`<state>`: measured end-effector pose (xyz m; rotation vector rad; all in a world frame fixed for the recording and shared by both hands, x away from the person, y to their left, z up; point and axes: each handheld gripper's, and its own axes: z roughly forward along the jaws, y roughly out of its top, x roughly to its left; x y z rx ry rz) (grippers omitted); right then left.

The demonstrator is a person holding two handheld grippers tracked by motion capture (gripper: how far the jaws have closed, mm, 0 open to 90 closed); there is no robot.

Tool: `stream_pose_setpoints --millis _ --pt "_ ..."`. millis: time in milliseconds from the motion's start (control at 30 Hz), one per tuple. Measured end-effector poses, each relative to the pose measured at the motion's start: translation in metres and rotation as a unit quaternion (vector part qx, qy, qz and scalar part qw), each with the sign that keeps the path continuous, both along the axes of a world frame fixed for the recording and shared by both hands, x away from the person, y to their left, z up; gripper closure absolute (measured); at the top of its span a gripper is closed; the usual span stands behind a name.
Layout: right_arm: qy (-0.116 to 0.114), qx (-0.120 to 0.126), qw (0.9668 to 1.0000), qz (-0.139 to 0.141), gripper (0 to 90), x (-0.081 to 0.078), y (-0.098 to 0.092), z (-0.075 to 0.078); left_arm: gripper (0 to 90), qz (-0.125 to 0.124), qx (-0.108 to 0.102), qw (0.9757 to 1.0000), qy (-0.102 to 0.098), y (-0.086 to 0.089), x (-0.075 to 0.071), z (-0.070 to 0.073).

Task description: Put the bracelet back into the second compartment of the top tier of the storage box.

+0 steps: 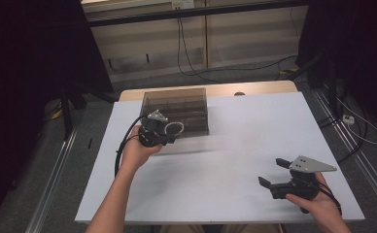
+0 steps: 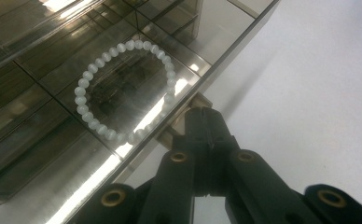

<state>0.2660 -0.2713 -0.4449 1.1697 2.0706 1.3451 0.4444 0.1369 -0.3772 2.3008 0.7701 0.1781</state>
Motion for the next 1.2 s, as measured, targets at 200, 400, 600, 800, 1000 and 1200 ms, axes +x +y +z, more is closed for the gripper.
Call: stream_pose_setpoints --millis 200,400,600,800,1000,1200 --pt "-0.002 -0.001 1.0000 0.000 6.9 0.000 0.000 0.000 90.0 -0.008 0.010 0.9999 0.003 0.000 -0.001 -0.001" --pt "-0.001 0.001 1.0000 -0.001 6.9 0.000 0.000 0.000 90.0 -0.019 0.016 0.9996 0.010 -0.003 -0.003 -0.006" --pt "-0.002 0.000 1.0000 0.001 6.9 0.000 0.000 0.000 90.0 -0.019 0.017 0.9996 0.011 -0.005 -0.001 -0.008" --pt "0.000 0.000 1.0000 -0.001 6.9 0.000 0.000 0.000 90.0 -0.006 0.036 0.9993 -0.003 -0.007 0.002 -0.012" --pt "0.000 0.001 1.0000 -0.002 6.9 0.000 -0.002 -0.001 90.0 0.005 0.008 0.9999 0.005 -0.004 0.009 -0.011" --pt "0.001 0.001 1.0000 -0.001 6.9 0.002 -0.001 -0.001 90.0 0.008 0.010 0.9999 0.001 -0.007 0.014 -0.008"
